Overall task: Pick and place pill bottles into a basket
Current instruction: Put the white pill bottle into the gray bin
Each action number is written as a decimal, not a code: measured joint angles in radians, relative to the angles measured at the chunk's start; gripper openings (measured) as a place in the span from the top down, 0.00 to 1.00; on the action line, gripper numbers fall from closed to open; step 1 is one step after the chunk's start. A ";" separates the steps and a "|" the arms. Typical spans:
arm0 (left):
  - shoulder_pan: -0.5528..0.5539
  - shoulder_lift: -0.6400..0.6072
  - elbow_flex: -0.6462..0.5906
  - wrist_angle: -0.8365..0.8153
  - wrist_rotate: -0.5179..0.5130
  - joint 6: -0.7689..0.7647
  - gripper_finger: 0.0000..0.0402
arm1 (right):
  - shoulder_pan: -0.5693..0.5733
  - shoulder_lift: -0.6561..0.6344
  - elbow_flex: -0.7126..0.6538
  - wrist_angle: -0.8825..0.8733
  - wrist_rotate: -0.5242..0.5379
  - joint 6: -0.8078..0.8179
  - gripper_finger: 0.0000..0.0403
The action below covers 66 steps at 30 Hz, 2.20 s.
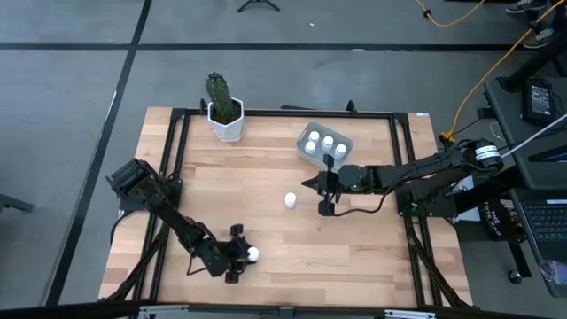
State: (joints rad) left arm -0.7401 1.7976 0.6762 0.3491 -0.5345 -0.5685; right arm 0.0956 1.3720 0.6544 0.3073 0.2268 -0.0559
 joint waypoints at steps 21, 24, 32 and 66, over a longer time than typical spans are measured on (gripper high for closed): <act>0.162 -0.330 0.000 -0.288 0.158 0.229 0.57 | 0.000 0.000 0.000 -0.047 -0.002 -0.040 0.98; 0.210 -0.353 -0.025 -0.288 0.206 0.279 0.57 | -0.001 0.000 0.000 -0.047 -0.002 -0.083 0.98; 0.377 -0.412 -0.130 -0.151 0.327 0.398 0.57 | -0.040 0.000 0.000 -0.065 0.000 -0.110 0.98; 0.957 -0.428 -0.041 -0.202 0.687 0.682 0.57 | -0.293 0.000 0.113 -0.118 -0.172 -0.213 0.98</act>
State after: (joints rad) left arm 0.2167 1.3693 0.6350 0.1469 0.1523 0.1133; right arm -0.1970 1.3724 0.7679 0.1895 0.0544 -0.2691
